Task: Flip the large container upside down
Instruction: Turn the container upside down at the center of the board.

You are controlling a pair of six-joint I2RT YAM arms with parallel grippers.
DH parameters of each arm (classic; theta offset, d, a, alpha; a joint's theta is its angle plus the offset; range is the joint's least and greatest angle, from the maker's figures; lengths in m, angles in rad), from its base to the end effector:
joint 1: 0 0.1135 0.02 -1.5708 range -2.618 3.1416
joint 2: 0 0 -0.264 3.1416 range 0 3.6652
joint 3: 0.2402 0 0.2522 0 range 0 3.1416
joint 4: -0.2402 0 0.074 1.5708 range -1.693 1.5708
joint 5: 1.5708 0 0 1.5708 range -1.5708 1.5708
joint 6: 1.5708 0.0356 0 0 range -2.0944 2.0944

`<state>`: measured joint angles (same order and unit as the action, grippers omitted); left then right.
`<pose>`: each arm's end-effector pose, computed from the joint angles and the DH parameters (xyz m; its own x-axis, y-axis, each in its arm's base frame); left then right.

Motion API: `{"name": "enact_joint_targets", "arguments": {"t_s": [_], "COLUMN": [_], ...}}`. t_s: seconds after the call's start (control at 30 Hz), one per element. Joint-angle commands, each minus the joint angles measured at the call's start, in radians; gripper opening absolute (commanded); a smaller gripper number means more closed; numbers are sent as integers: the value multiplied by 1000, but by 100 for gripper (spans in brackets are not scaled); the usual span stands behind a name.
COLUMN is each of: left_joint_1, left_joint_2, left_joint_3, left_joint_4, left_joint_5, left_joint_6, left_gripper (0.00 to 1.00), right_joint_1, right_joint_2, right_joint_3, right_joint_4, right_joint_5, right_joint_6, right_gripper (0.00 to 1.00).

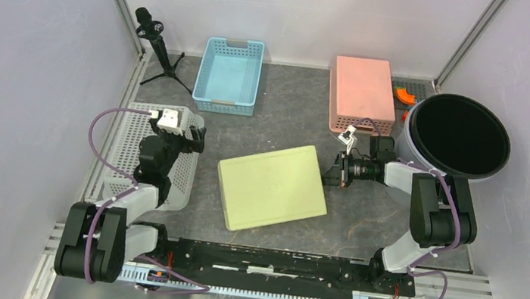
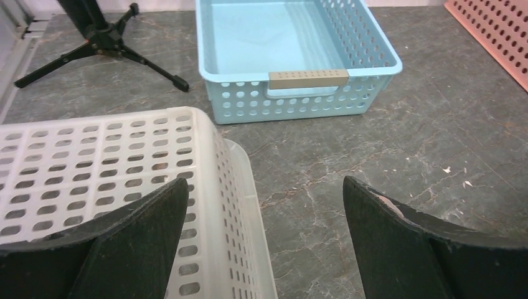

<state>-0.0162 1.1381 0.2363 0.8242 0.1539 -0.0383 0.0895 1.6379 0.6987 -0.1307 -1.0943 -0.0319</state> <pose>0.2170 -0.0090 0.1898 -0.0839 -0.0365 -0.9958 0.1657 0.9849 -0.0500 0.2702 0.0560 0.1354 -0.8583 -0.0917 -0.5048 -0.4936 0.4160 0.7637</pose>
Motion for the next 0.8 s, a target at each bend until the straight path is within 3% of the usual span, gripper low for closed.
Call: {"name": "enact_joint_targets", "arguments": {"t_s": [0.0, 0.1, 0.17, 0.23, 0.43, 0.5, 0.57, 0.77], "left_joint_1": [1, 1, 1, 1, 2, 1, 1, 1], "left_joint_2": [-36, 26, 52, 104, 350, 309, 334, 332], "left_joint_3": [-32, -33, 1, 0, -20, -3, 1, 56], "left_joint_4": [76, 137, 59, 95, 363, 258, 293, 179], "left_joint_5": [-102, -183, -188, -191, -224, -186, -204, -181], "left_joint_6": [15, 1, 3, 0, -16, 7, -4, 3], "left_gripper": [100, 100, 100, 100, 100, 100, 100, 100], "right_joint_1": [-4, -3, -4, -4, -3, -4, -4, -4], "right_joint_2": [2, 8, 15, 20, 30, 35, 42, 45], "right_joint_3": [29, 33, 32, 34, 39, 41, 45, 49], "right_joint_4": [30, 28, 30, 27, 14, 14, 12, 10], "right_joint_5": [57, 56, 58, 62, 79, 85, 86, 117], "right_joint_6": [-72, -74, -74, -77, -89, -89, -88, -91], "right_gripper": [5, 5, 5, 5, 6, 8, 9, 12]}}
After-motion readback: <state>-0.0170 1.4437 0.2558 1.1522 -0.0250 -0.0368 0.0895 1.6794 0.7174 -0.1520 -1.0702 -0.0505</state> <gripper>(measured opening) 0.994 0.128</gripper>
